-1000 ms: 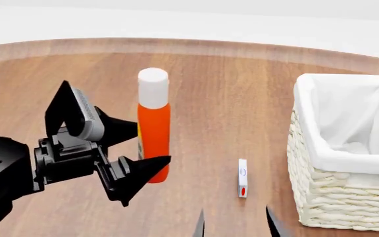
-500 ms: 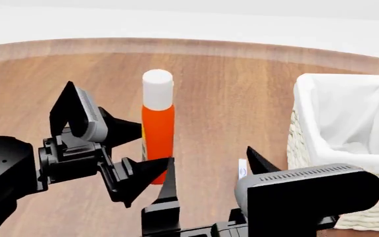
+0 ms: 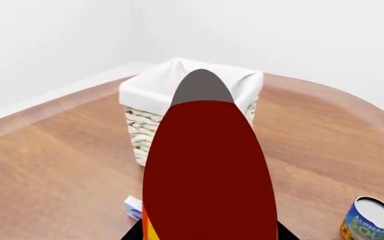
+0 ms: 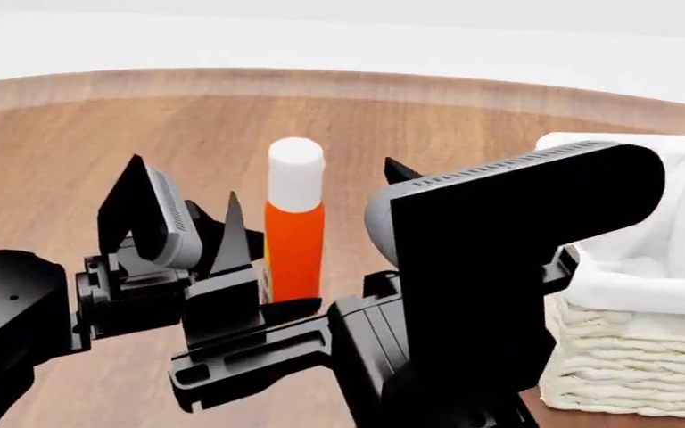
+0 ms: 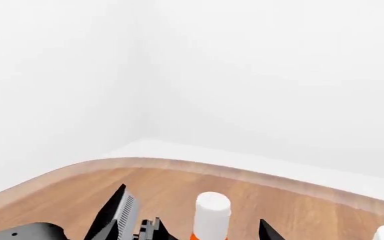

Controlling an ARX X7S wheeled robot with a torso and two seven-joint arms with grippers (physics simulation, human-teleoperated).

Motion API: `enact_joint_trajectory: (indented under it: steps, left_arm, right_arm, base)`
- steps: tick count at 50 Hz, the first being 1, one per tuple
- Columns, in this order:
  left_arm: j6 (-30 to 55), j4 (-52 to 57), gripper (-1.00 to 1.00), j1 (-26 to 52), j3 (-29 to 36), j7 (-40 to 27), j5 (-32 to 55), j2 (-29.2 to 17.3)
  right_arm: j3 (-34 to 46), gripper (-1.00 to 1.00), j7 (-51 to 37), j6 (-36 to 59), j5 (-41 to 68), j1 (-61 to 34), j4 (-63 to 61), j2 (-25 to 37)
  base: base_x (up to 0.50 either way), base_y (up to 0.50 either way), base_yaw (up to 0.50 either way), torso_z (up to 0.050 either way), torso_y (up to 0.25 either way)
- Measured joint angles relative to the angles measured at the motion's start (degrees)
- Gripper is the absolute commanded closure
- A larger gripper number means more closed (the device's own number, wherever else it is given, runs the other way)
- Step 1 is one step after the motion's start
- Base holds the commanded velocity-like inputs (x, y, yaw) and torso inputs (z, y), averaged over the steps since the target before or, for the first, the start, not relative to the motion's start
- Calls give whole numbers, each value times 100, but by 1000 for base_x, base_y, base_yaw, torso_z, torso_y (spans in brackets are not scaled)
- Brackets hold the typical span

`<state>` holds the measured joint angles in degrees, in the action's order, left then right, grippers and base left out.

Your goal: Pick up the ketchup, and put it in the basket.

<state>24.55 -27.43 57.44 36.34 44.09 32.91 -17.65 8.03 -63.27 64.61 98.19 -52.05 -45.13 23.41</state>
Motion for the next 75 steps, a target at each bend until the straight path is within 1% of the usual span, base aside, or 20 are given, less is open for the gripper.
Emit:
enact_joint_trajectory:
  steps: [16, 49, 65, 75]
  left_arm:
    - [0, 173, 100, -59, 48, 49, 35, -64]
    - [30, 421, 100, -161, 136, 93, 100, -154]
    - [60, 547, 100, -204, 155, 76, 141, -195]
    - [-12, 444, 100, -187, 184, 134, 116, -178]
  right_arm:
    - [92, -100, 670, -39, -467, -163, 652, -207]
    - [406, -100, 2080, -400, -1780, 98, 1700, -345]
    - [605, -100, 2460, -570, -2165, 289, 1958, -373]
    - [689, -100, 2605, -657, -2306, 332, 2084, -383]
  base:
    - [0, 0, 0, 0, 0]
    - [0, 0, 0, 0, 1]
    - [0, 0, 0, 1, 0]
    - [0, 0, 0, 0, 0]
